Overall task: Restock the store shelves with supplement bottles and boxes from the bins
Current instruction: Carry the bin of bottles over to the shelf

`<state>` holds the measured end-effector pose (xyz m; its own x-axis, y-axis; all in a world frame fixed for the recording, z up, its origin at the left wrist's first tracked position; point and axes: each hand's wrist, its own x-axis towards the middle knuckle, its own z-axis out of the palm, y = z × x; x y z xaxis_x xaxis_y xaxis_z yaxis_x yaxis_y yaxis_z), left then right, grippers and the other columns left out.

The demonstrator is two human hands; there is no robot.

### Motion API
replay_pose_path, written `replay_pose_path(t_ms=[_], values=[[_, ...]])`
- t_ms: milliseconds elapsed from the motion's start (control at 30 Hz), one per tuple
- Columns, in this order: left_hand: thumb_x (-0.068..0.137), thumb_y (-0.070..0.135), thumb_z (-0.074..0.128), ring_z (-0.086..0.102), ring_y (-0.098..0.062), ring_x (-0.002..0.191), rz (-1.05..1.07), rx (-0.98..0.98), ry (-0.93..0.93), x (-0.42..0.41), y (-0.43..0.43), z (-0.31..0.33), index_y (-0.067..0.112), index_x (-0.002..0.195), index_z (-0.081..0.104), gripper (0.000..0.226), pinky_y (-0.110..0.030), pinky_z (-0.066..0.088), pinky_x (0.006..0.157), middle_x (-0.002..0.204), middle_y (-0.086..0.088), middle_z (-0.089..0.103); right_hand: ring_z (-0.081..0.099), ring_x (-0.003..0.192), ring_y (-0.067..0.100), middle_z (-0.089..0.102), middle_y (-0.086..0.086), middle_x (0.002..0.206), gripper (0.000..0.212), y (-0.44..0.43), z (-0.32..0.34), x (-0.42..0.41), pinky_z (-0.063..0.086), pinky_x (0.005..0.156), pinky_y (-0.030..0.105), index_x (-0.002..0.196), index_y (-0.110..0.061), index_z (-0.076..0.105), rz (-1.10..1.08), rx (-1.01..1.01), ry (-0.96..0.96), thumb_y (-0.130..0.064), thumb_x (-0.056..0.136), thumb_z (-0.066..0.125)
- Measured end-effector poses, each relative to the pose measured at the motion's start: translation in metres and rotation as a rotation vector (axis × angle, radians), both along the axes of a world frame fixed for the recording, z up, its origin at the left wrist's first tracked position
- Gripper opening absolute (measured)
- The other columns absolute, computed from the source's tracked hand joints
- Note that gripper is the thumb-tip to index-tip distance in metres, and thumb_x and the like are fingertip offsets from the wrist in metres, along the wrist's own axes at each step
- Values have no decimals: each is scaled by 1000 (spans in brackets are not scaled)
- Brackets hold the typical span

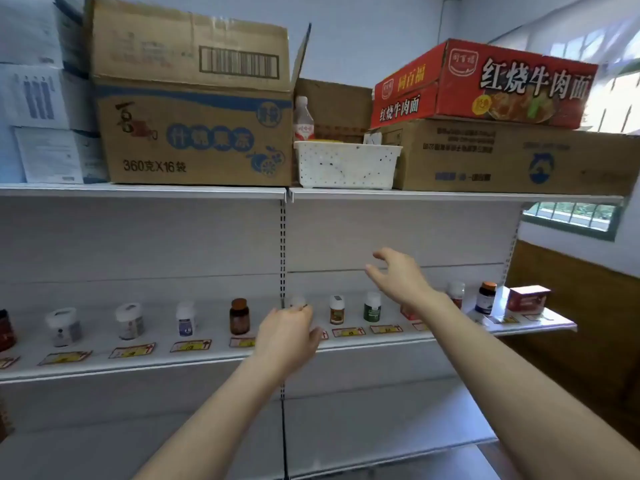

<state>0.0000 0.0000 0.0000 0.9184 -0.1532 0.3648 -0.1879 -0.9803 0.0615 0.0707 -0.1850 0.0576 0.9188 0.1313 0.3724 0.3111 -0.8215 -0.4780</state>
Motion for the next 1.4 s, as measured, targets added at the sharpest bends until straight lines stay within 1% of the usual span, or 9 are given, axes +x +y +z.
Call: replay_pose_path(t_ms=[200, 400, 500, 700, 867, 1067, 1233, 1300, 1400], values=[[95, 42, 39, 54, -27, 110, -210, 24, 129, 19, -74, -49, 15, 121, 49, 40, -33, 44, 82, 121, -6, 58, 54, 114, 32, 61, 15, 120, 36, -92, -59, 8, 44, 91, 37, 117, -3, 57, -228, 35, 84, -25, 89, 52], [95, 40, 40, 48, -26, 120, -422, 16, 249, 73, -181, -88, 15, 131, 44, 44, -35, 43, 95, 132, -6, 52, 47, 122, 29, 53, 11, 133, 44, -213, -105, 24, 38, 96, 34, 130, -9, 48, -410, 39, 191, -28, 91, 49], [94, 40, 41, 50, -26, 118, -506, 43, 280, 107, -255, -98, 15, 129, 46, 43, -35, 44, 93, 130, -7, 54, 52, 116, 29, 58, 12, 126, 37, -287, -119, 36, 43, 91, 33, 122, -8, 54, -517, 40, 185, -27, 90, 50], [94, 40, 40, 54, -25, 110, -676, 38, 315, 151, -409, -102, 13, 120, 48, 38, -31, 44, 78, 117, -4, 59, 47, 124, 26, 51, 9, 135, 46, -439, -117, 33, 40, 100, 35, 133, -10, 45, -767, 99, 217, -31, 92, 50], [94, 43, 40, 53, -21, 114, -865, 51, 300, 173, -531, -111, 18, 130, 44, 44, -32, 46, 85, 125, 0, 56, 46, 125, 27, 49, 10, 137, 45, -556, -132, 1, 41, 98, 36, 134, -10, 43, -1005, 93, 233, -30, 94, 48], [93, 42, 43, 56, -23, 111, -1085, 79, 304, 195, -677, -139, 19, 128, 46, 42, -33, 46, 82, 122, -1, 59, 46, 124, 27, 47, 11, 138, 46, -673, -170, -38, 41, 97, 37, 136, -10, 40, -1269, 153, 349, -32, 95, 45], [95, 40, 42, 58, -20, 107, -1369, 121, 337, 196, -805, -150, 17, 132, 44, 43, -27, 45, 77, 121, -2, 59, 57, 94, 27, 57, 15, 120, 47, -751, -183, -70, 44, 76, 33, 137, -8, 39, -1509, 263, 402, -30, 96, 43], [95, 39, 42, 58, -19, 108, -1479, 133, 338, 190, -859, -149, 16, 131, 45, 43, -24, 44, 75, 122, -2, 59, 55, 104, 29, 55, 14, 125, 47, -777, -187, -90, 43, 81, 33, 137, -8, 39, -1608, 304, 381, -29, 96, 44], [95, 37, 43, 56, -23, 111, -1603, 166, 392, 165, -928, -150, 14, 131, 45, 43, -31, 48, 81, 124, -6, 57, 48, 121, 29, 51, 13, 133, 46, -805, -196, -127, 40, 93, 32, 135, -8, 42, -1760, 358, 347, -28, 94, 47]])
